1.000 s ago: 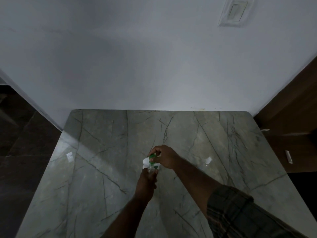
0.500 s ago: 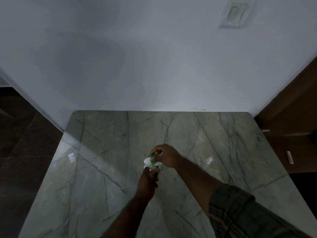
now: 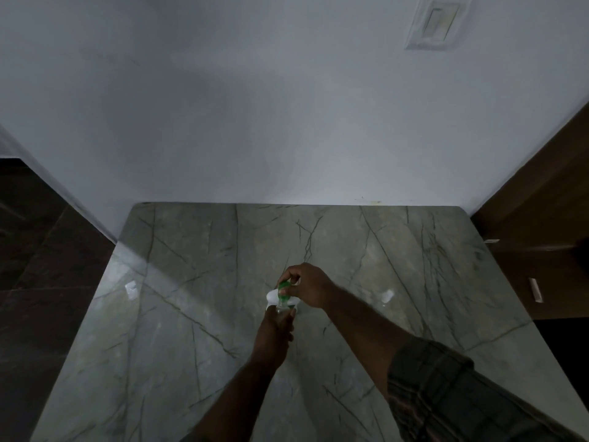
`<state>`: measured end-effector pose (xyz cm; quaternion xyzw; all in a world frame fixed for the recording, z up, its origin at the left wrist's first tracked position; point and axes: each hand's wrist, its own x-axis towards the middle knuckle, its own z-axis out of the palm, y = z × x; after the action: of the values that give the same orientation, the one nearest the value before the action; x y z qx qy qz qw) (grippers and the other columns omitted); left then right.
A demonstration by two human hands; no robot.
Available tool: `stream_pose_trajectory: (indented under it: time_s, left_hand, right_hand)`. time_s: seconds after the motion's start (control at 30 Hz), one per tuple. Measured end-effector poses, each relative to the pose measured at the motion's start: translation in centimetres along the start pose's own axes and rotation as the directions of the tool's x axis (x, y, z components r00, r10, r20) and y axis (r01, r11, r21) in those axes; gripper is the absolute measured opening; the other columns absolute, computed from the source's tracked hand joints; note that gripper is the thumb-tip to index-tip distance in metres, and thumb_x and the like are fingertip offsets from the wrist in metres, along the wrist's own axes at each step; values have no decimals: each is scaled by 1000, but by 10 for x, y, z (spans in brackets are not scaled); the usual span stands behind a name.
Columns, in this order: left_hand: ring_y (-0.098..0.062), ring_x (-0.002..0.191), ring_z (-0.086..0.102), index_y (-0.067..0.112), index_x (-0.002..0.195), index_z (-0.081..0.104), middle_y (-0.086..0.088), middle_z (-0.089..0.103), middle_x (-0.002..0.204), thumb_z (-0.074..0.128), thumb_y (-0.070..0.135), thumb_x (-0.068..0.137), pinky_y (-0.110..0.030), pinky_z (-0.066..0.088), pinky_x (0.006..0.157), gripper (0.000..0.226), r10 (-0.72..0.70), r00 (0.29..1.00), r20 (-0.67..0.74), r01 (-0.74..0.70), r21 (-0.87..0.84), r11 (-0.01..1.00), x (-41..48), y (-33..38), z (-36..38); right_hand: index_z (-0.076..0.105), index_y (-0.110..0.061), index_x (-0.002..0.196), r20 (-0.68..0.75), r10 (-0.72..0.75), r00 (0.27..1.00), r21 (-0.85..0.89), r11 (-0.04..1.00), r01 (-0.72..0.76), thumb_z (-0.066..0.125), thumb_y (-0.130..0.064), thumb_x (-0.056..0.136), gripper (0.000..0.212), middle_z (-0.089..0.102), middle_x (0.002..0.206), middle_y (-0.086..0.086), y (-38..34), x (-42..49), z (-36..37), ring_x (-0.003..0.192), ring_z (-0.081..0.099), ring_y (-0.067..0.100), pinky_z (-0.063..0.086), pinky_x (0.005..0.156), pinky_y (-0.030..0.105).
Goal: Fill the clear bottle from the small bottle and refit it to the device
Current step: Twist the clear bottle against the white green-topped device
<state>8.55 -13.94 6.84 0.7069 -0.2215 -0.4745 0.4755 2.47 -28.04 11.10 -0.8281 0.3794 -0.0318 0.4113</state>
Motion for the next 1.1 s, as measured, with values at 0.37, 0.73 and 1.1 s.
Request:
stream_pose_trajectory:
  time_s: [0.37,0.73,1.1]
  left_hand:
    - [-4,53,56,19,106,57,-3,61,78,53,33,98,-13,45,45,17,-30,999,-17,29,-36,999,5,-9,1]
    - [-7,57,54,13,107,56,-5,60,77,56,29,97,-12,46,46,19,-20,1000,-8,20,-51,998,9,-16,3]
    - [-8,58,56,13,105,59,-6,62,77,53,31,98,-17,47,49,20,-54,998,-28,52,-51,997,14,-23,1]
  right_hand:
    - [75,-24,95,-16,27,1000,-10,1000,-27,81,-31,74,22,71,102,-1,2,0,2,91,62,11,52,82,29]
    - [74,-23,94,-29,14,999,-18,1000,-15,79,-31,76,20,71,103,0,4,-1,4,94,63,14,54,86,36]
    - [73,-24,96,-6,19,1000,-28,999,-19,79,-32,75,23,67,106,0,4,-1,4,98,60,14,52,90,39]
